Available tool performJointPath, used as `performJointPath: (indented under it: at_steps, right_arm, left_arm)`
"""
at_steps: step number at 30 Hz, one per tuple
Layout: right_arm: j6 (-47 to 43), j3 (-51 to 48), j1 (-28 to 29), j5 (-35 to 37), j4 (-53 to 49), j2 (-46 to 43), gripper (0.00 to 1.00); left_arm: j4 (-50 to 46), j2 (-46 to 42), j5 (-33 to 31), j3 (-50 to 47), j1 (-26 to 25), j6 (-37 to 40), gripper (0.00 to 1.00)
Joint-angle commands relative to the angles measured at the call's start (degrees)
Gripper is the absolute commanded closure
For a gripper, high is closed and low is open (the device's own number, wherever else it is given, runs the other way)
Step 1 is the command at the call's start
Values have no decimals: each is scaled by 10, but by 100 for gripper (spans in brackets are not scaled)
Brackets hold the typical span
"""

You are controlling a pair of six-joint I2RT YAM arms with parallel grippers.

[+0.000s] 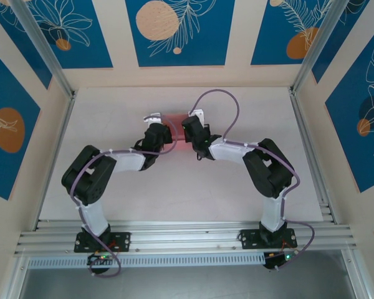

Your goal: Fold the paper box

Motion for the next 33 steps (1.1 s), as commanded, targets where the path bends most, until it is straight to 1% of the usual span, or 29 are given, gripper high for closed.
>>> performJointPath:
  at_steps: [1,5,10,12,15,17,23,26,29,32,33]
  right_arm:
    - [12,-13,44,-49,47,-19,97]
    - [15,-39,56,-37,57,-29,97]
    - [21,-80,64,-25,81,-37,97]
    - [23,-92,67,-18,86,-38,97]
    - [25,-108,75,-6,96,-40,97]
    - [23,-117,80,3,103,-40,97]
    - [16,-150,90,23,127,-40,97]
    - [18,-167,94,38,138,-42,97]
    - [24,-184,95,49,148,-44,97]
    - [30,-197,98,58,156,-47,97]
    - [32,-200,100,60,155,-47,97]
  left_arm:
    - [23,-18,70,-22,-28,3,100]
    - [43,-36,87,-55,-30,3,100]
    - [83,-47,128,-106,-30,-1,87]
    - [96,-48,134,-127,-29,-8,86]
    - [104,-56,148,-151,-29,-15,84]
    - [102,-68,156,-163,-29,-14,82]
    - [91,-125,155,-213,-30,-3,77]
    - [97,-148,165,-244,-29,-4,75]
    - [91,-168,184,-264,-29,2,67]
    - [77,-184,183,-282,-29,11,58]
    - [68,-189,181,-288,-29,13,53]
